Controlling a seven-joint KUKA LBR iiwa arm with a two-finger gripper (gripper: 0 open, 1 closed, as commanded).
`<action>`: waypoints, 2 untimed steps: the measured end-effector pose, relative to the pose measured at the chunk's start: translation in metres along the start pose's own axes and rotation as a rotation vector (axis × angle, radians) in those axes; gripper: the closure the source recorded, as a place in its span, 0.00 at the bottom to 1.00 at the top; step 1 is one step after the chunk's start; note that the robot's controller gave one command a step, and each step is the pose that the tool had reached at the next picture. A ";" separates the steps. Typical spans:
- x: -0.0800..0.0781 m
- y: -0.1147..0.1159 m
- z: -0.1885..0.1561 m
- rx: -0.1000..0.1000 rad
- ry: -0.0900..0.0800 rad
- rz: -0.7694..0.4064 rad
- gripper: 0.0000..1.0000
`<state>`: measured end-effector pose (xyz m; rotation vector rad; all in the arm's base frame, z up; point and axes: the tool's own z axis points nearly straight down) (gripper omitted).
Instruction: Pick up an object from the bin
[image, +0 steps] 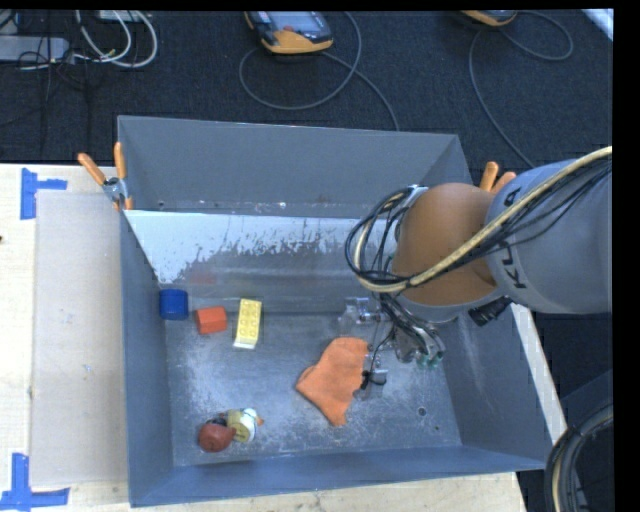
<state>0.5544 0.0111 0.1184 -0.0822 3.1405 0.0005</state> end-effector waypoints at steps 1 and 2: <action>-0.001 -0.004 0.047 -0.001 0.005 -0.039 1.00; -0.001 -0.004 0.047 -0.001 0.005 -0.039 1.00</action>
Offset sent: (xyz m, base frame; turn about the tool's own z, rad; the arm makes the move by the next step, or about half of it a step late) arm 0.0000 0.0000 0.0000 0.0000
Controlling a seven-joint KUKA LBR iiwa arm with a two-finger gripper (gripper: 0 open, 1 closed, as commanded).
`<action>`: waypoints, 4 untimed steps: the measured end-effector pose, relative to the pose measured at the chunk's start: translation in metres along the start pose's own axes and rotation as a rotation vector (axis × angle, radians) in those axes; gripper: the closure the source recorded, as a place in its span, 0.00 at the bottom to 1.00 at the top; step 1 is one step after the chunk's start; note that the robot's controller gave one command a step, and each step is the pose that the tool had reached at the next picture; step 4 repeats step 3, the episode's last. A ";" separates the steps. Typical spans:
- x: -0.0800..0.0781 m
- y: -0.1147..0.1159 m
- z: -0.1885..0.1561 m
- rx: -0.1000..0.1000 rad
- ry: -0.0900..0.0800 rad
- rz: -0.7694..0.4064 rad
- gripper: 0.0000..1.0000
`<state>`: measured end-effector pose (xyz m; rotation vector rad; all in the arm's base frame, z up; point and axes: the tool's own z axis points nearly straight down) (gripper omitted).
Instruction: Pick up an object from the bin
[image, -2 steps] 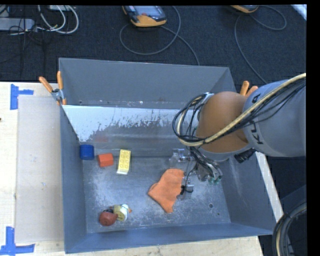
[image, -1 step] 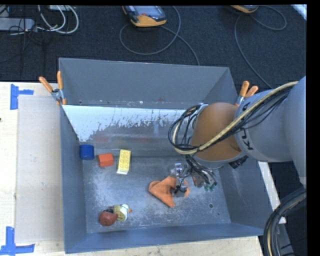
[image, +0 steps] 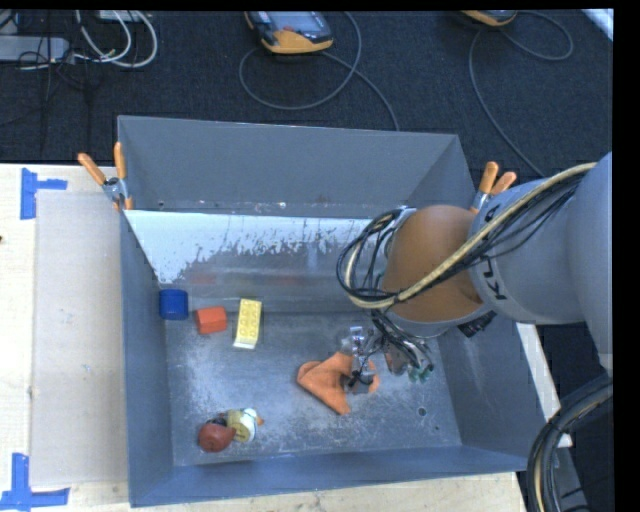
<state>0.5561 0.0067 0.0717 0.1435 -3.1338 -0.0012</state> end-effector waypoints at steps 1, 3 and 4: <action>0.005 0.003 -0.106 -0.001 0.000 -0.052 1.00; -0.001 -0.001 -0.217 -0.001 -0.001 -0.032 1.00; -0.001 -0.001 -0.217 -0.001 -0.001 -0.032 1.00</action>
Offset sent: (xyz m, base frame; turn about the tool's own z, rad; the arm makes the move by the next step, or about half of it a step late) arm 0.0000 0.0000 0.0000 0.0000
